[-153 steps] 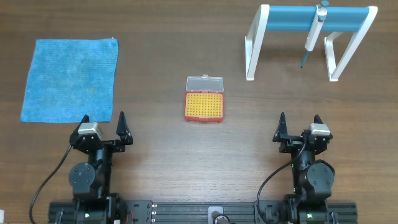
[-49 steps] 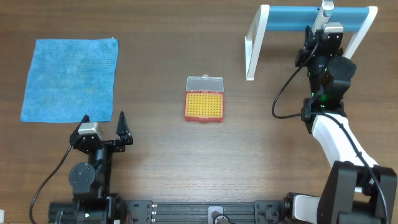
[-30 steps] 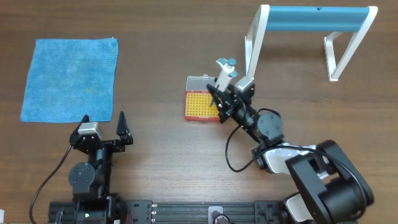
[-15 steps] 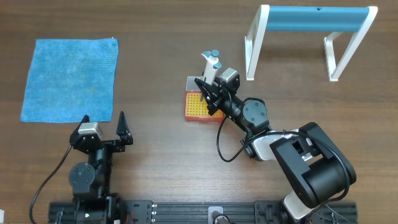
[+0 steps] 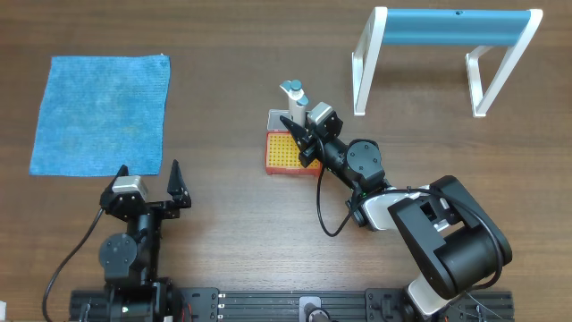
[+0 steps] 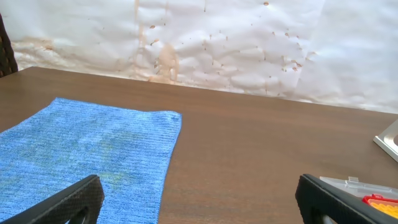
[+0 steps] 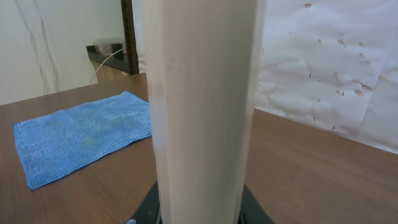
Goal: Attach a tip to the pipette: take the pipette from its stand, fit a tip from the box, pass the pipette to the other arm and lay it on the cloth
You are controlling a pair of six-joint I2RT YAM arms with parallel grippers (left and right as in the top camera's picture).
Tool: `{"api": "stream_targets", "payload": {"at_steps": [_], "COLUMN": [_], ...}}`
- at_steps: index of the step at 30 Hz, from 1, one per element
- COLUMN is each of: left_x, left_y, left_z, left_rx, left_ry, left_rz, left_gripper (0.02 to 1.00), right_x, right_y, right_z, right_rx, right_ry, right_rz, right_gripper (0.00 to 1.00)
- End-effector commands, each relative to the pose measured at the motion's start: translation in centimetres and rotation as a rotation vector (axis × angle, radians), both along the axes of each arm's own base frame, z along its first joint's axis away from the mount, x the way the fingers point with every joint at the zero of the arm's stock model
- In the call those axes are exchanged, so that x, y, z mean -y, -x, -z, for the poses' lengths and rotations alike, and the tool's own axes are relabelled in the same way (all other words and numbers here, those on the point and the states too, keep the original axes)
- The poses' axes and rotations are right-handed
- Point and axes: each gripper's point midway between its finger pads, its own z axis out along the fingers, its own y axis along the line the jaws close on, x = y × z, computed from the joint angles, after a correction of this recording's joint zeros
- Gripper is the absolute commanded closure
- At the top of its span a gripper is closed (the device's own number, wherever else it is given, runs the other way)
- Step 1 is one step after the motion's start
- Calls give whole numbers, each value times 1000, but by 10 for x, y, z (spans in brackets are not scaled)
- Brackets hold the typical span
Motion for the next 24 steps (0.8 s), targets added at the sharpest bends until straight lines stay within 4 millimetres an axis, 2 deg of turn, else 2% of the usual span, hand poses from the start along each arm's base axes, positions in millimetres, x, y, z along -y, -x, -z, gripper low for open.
{"api": "stream_targets", "payload": {"at_steps": [1, 12, 24], "left_x": [2, 2, 2], "left_y": [0, 0, 0], "left_z": [1, 1, 1], "left_rx": [-1, -1, -1], "left_ry": [-13, -13, -13], "left_rz": [12, 12, 12], "left_gripper": [23, 23, 23], "right_x": [-7, -2, -6], "right_y": [4, 12, 17], "right_z": [-4, 7, 10], "right_rx": [26, 3, -8], "right_ry": [4, 14, 20], "right_rz": [-42, -43, -76], "right_gripper": [921, 923, 923]}}
